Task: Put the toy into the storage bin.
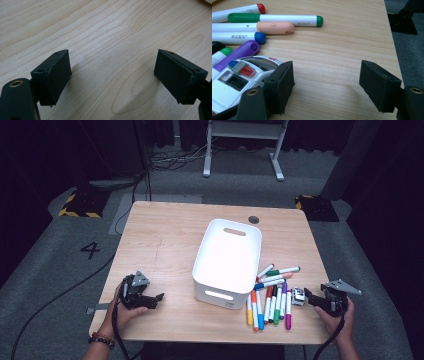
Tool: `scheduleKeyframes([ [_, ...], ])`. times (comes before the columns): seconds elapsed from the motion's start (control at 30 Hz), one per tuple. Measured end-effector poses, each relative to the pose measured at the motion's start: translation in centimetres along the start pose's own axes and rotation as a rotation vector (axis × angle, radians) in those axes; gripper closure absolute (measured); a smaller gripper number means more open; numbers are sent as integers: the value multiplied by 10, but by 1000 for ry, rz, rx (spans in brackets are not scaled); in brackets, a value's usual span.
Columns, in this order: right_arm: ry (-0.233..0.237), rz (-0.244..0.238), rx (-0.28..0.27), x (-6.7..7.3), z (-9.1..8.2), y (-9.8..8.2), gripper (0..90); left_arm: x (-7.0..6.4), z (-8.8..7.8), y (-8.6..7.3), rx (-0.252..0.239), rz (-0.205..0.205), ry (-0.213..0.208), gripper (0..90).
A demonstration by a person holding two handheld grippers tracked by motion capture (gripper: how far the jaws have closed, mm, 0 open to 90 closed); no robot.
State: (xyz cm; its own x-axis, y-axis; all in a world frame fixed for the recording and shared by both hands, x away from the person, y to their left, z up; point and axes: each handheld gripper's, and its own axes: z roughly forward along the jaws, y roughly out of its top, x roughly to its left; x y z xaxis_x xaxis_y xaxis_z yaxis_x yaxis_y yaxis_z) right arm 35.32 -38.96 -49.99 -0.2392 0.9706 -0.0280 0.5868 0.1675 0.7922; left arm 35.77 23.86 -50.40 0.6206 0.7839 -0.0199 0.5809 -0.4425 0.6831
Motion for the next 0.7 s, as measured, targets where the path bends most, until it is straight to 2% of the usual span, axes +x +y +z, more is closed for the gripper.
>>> scheduleKeyframes([
  [0.1,19,-5,-12,-1,-2,0,273,0,0,0,1,-1,-2,143],
  [0.17,-5,-25,-8,-3,-4,0,272,0,0,0,0,-1,-2,142],
  [0.3,20,2,-44,-8,-9,4,272,0,0,0,1,-1,-2,142],
  [0.5,32,-24,-61,-7,-13,12,278,0,0,0,1,-1,-2,142],
  [0.57,44,-19,-71,-6,-16,15,283,0,0,0,1,-1,-2,142],
  [0.7,91,-46,-91,-4,-19,23,294,0,0,0,1,-1,-2,142],
])
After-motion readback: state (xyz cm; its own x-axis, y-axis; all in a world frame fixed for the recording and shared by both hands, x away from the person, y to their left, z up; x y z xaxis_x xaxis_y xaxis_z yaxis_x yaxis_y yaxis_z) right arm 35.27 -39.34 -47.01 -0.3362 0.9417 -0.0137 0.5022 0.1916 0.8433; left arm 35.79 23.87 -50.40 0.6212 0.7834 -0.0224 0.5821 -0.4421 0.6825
